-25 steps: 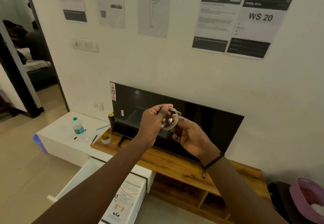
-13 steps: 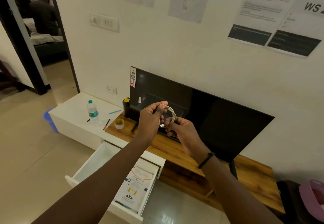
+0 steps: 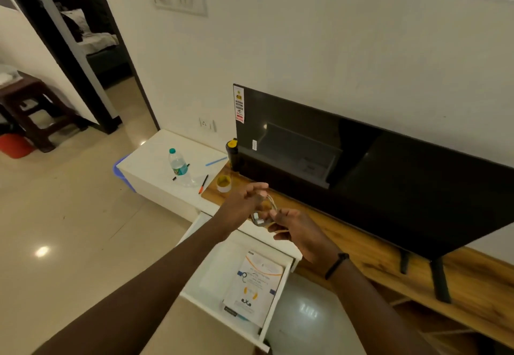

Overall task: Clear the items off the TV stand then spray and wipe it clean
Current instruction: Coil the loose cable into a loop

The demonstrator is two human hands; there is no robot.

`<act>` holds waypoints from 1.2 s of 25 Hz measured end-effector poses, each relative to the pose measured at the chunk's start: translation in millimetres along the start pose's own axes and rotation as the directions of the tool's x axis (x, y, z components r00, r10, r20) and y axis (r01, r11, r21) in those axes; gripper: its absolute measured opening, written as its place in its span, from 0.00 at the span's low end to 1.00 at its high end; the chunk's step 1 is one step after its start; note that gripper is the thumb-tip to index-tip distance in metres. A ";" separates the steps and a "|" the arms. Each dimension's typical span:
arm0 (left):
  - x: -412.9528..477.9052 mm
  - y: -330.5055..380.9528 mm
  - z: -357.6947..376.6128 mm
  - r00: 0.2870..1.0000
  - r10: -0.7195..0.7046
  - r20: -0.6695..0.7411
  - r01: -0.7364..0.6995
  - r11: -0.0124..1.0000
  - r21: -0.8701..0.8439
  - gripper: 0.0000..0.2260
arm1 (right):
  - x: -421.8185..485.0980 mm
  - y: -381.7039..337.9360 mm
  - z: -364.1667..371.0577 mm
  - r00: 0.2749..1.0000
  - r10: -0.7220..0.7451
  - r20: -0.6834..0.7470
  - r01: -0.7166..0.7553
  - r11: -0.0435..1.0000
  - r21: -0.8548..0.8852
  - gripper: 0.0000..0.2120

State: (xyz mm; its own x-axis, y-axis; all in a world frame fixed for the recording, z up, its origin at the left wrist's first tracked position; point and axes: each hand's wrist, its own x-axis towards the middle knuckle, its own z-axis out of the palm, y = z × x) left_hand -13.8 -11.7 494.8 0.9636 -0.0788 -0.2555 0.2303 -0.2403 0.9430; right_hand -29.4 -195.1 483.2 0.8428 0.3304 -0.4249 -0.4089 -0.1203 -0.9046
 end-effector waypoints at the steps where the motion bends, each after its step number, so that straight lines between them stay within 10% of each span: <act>1: 7.5 -7.9 -5.0 0.997 0.003 0.072 -0.010 0.996 0.089 0.12 | 11.5 5.6 -2.2 0.999 0.025 0.025 -0.025 0.999 -0.021 0.14; 5: 36.3 -39.1 -19.4 0.996 -0.044 0.073 0.020 0.953 0.301 0.09 | 57.0 19.1 2.2 0.994 0.104 -0.021 -0.103 0.994 0.044 0.11; 18: 114.1 -117.1 -81.1 0.910 -0.383 0.161 0.357 0.919 0.169 0.15 | 154.4 66.9 43.3 0.948 0.188 -0.257 -0.170 0.981 0.091 0.07; 30: 222.2 -332.2 -159.1 0.756 -0.588 0.290 0.531 0.808 0.255 0.13 | 301.2 218.1 167.5 0.693 0.541 -0.477 -0.385 0.836 0.390 0.08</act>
State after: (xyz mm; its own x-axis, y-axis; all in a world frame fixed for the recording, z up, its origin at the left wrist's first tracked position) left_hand 145.4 204.5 158.8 0.5534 -0.1986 -0.8089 0.6630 -0.4829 0.5721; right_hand 76.6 35.0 163.5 0.5291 -0.2824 -0.8002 -0.8034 0.1370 -0.5795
